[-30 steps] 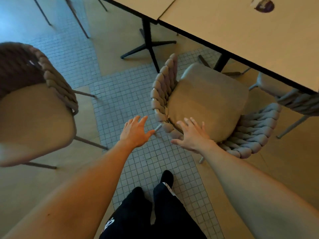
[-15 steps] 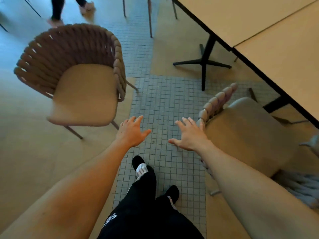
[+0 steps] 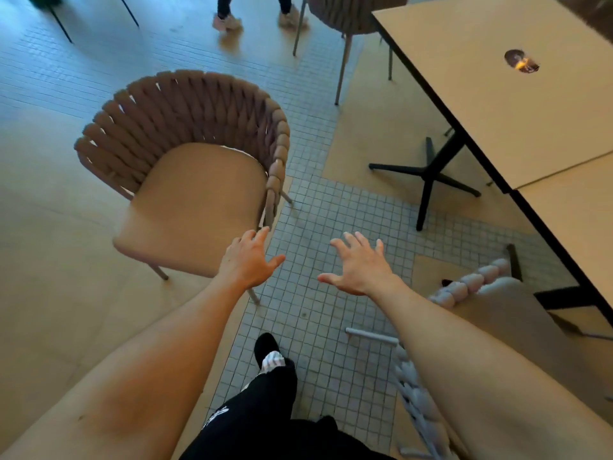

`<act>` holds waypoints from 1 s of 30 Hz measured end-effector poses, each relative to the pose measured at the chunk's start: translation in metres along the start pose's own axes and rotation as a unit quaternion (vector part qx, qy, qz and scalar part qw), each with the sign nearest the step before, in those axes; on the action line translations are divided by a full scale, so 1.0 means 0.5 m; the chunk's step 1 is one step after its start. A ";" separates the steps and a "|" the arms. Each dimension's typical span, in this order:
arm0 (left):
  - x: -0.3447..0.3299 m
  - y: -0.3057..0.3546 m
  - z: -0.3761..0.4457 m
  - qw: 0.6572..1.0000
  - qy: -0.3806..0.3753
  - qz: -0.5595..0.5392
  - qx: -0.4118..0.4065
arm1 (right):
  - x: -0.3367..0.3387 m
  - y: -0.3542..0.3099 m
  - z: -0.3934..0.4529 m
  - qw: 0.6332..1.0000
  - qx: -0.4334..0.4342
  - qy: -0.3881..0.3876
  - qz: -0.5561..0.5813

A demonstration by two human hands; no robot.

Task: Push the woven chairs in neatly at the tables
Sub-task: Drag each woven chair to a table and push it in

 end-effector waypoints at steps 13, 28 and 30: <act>0.110 -0.058 0.210 0.998 0.017 -0.036 0.047 | 0.184 -0.115 0.261 0.998 0.041 0.021 -0.038; 0.128 -0.058 0.440 0.968 0.032 -0.149 0.197 | 0.398 -0.158 0.608 0.971 0.188 0.011 -0.150; 0.127 -0.059 0.462 0.963 0.037 -0.164 0.212 | 0.419 -0.176 0.644 0.964 0.209 0.015 -0.163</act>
Point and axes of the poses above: each hand's wrist, its own z-axis towards the middle knuckle, its own x-axis out of the back of the hand, y = z × x, the point moved 6 cm from there along z, towards the middle knuckle, and after that the axes turned 13 degrees about -x, right-handed, at the moved point
